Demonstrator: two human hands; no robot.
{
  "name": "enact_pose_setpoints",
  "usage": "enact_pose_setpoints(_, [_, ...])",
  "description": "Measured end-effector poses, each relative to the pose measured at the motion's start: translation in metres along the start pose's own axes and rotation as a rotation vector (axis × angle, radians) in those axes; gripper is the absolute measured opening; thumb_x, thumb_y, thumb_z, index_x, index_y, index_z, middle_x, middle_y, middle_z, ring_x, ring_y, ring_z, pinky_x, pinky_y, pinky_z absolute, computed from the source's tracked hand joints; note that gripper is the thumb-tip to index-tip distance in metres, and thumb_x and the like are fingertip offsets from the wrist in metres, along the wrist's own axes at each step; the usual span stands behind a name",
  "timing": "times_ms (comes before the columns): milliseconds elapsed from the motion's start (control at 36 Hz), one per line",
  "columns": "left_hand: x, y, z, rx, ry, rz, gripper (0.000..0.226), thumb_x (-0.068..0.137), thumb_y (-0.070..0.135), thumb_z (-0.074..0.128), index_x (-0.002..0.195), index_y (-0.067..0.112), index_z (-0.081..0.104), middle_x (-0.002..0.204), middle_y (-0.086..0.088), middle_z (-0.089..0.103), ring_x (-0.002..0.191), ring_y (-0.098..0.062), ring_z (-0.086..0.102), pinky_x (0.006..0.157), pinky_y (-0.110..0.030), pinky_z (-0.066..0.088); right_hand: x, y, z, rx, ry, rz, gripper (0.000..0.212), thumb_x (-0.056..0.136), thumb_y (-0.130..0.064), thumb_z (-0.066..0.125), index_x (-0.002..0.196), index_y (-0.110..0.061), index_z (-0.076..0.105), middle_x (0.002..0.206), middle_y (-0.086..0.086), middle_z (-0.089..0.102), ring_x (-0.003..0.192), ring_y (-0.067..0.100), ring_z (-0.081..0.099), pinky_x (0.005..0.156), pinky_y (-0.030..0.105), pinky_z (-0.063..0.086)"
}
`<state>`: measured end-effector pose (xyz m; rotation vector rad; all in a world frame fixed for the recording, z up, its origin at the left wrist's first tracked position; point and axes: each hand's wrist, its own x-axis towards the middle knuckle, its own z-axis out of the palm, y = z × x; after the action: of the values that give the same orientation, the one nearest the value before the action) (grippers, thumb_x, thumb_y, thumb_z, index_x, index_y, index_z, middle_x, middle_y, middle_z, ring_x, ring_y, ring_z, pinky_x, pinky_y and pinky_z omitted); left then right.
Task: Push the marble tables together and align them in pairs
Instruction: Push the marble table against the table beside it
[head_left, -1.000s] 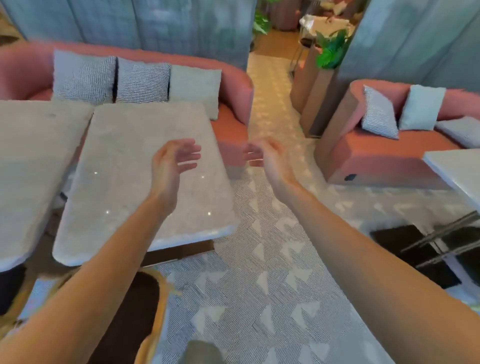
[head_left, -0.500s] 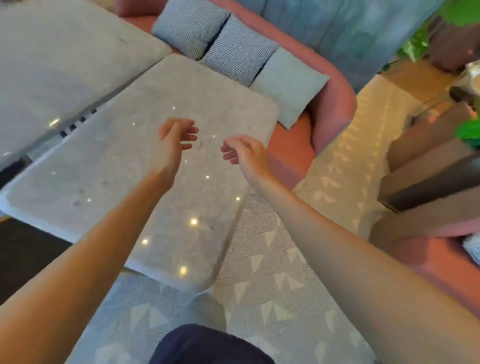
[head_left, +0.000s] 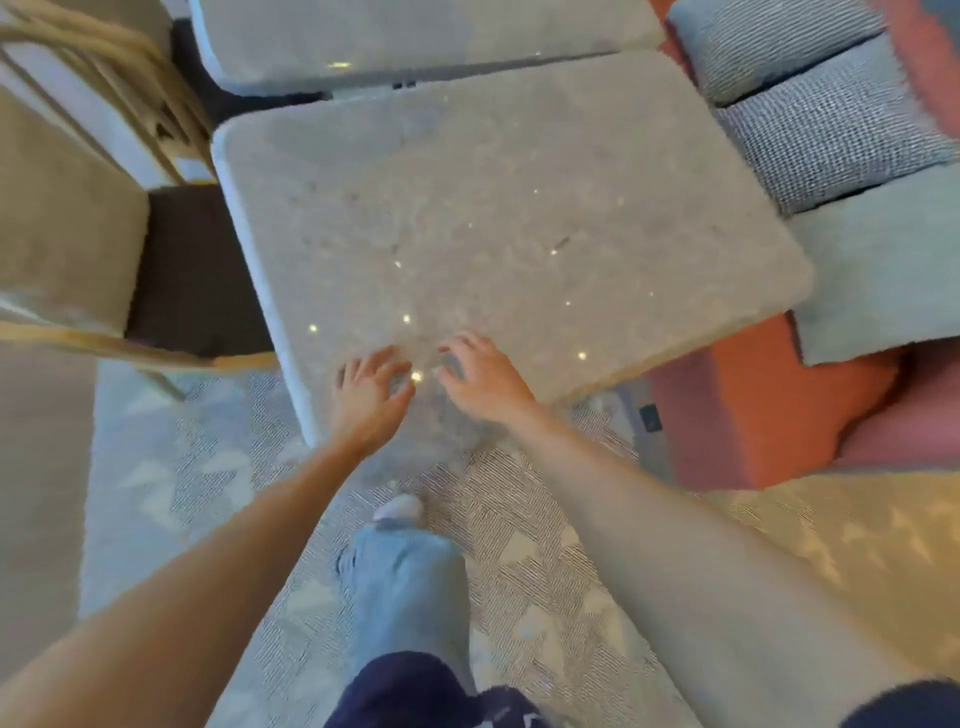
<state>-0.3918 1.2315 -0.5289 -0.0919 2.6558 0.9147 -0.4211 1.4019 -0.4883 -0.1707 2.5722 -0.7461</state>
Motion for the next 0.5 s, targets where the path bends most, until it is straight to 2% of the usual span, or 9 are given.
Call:
enact_pose_setpoints(56, [-0.023, -0.004, 0.026, 0.063, 0.077, -0.015, 0.038, 0.096, 0.034, 0.056, 0.131, 0.023, 0.064, 0.154, -0.002, 0.042, 0.139, -0.028, 0.035, 0.119, -0.043, 0.019, -0.007, 0.013, 0.025, -0.081, -0.090, -0.103, 0.045, 0.099, -0.036, 0.051, 0.138, -0.015, 0.051, 0.149, 0.006, 0.043, 0.141, 0.026, 0.036, 0.115, 0.044, 0.032])
enact_pose_setpoints(167, [-0.035, 0.002, 0.045, 0.067, 0.193, -0.034, 0.044, 0.097, 0.036, 0.052, 0.138, 0.021, 0.056, 0.157, -0.005, 0.038, 0.144, -0.028, 0.032, 0.119, -0.045, 0.019, -0.012, 0.031, 0.042, -0.241, -0.052, -0.219, 0.054, 0.099, -0.043, 0.048, 0.147, -0.021, 0.042, 0.159, 0.003, 0.032, 0.147, 0.024, 0.028, 0.120, 0.044, 0.020])
enact_pose_setpoints(250, [-0.063, -0.002, 0.072, 0.135, 0.222, -0.037, 0.052, 0.098, 0.034, 0.049, 0.147, 0.019, 0.045, 0.161, -0.006, 0.030, 0.149, -0.029, 0.022, 0.120, -0.044, 0.010, -0.029, 0.055, 0.060, -0.310, -0.039, -0.297, 0.056, 0.100, -0.048, 0.043, 0.150, -0.025, 0.038, 0.165, -0.002, 0.023, 0.151, 0.019, 0.018, 0.122, 0.044, 0.010])
enact_pose_setpoints(333, [-0.075, -0.008, 0.087, 0.200, 0.227, -0.022, 0.056, 0.100, 0.031, 0.045, 0.153, 0.019, 0.034, 0.164, -0.005, 0.023, 0.152, -0.027, 0.013, 0.122, -0.044, 0.004, -0.035, 0.071, 0.065, -0.356, -0.001, -0.373, 0.052, 0.102, -0.049, 0.037, 0.150, -0.031, 0.036, 0.165, -0.006, 0.023, 0.150, 0.017, 0.020, 0.120, 0.041, 0.010])
enact_pose_setpoints(417, [-0.076, -0.018, 0.091, 0.286, 0.306, 0.043, 0.051, 0.101, 0.033, 0.041, 0.150, 0.018, 0.039, 0.160, -0.004, 0.032, 0.150, -0.029, 0.022, 0.122, -0.048, 0.007, -0.037, 0.086, 0.068, -0.476, 0.113, -0.495, 0.052, 0.102, -0.048, 0.035, 0.151, -0.032, 0.033, 0.162, -0.006, 0.027, 0.147, 0.018, 0.027, 0.120, 0.043, 0.017])
enact_pose_setpoints(500, [-0.075, -0.029, 0.094, 0.416, 0.405, 0.151, 0.049, 0.103, 0.037, 0.032, 0.146, 0.018, 0.046, 0.156, -0.005, 0.040, 0.147, -0.031, 0.030, 0.123, -0.052, 0.008, -0.030, 0.101, 0.070, -0.577, 0.246, -0.634, 0.053, 0.100, -0.050, 0.036, 0.149, -0.028, 0.038, 0.156, -0.002, 0.036, 0.140, 0.021, 0.035, 0.121, 0.047, 0.018])
